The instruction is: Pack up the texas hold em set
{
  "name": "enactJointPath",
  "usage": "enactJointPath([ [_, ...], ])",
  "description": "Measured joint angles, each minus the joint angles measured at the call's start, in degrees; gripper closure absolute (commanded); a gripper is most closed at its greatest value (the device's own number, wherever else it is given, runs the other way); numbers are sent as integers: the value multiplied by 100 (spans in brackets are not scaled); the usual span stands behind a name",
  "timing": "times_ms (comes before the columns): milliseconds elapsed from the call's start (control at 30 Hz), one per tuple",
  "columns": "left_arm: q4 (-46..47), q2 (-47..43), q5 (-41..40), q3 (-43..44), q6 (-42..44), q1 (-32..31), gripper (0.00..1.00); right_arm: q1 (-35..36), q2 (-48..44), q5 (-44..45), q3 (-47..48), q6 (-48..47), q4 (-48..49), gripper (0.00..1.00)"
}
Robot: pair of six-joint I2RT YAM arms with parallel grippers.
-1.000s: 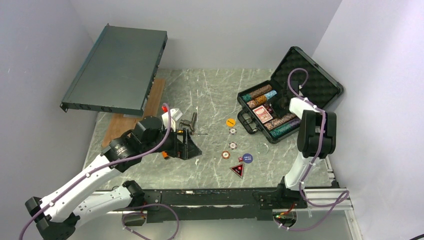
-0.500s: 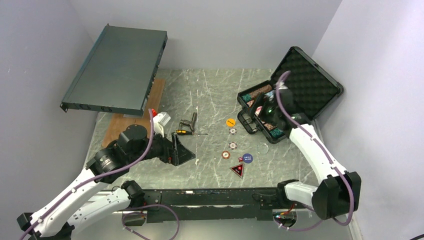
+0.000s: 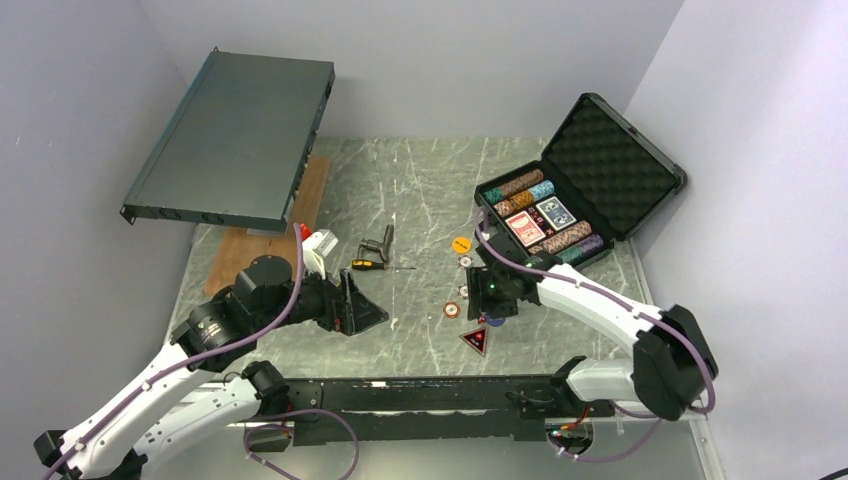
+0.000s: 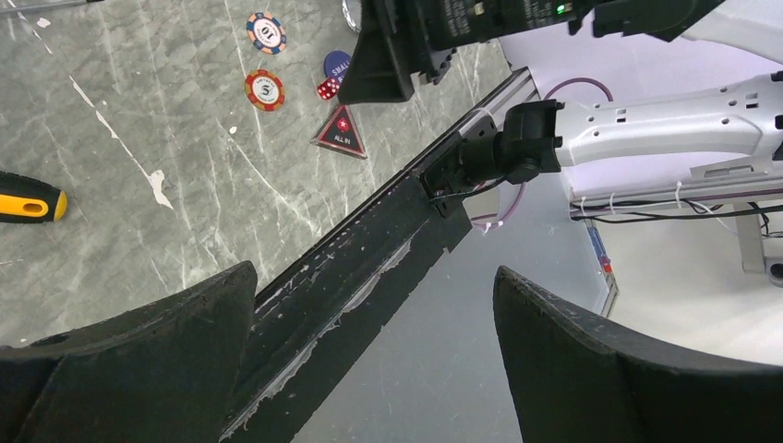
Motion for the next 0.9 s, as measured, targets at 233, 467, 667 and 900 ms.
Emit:
enactJointPath([
  [233, -4, -11, 2, 0, -44, 0, 1, 446, 656, 286, 0, 188, 15, 64],
  [467, -4, -28, 0, 0, -50, 0, 1, 505, 787, 785, 0, 345, 11, 68],
  [667, -7, -4, -2, 0, -48, 0, 1, 505, 872, 979, 20, 404, 103, 70],
  [900, -118, 66, -4, 2, -44, 0, 1, 505, 1196, 979, 74, 411, 214, 73],
])
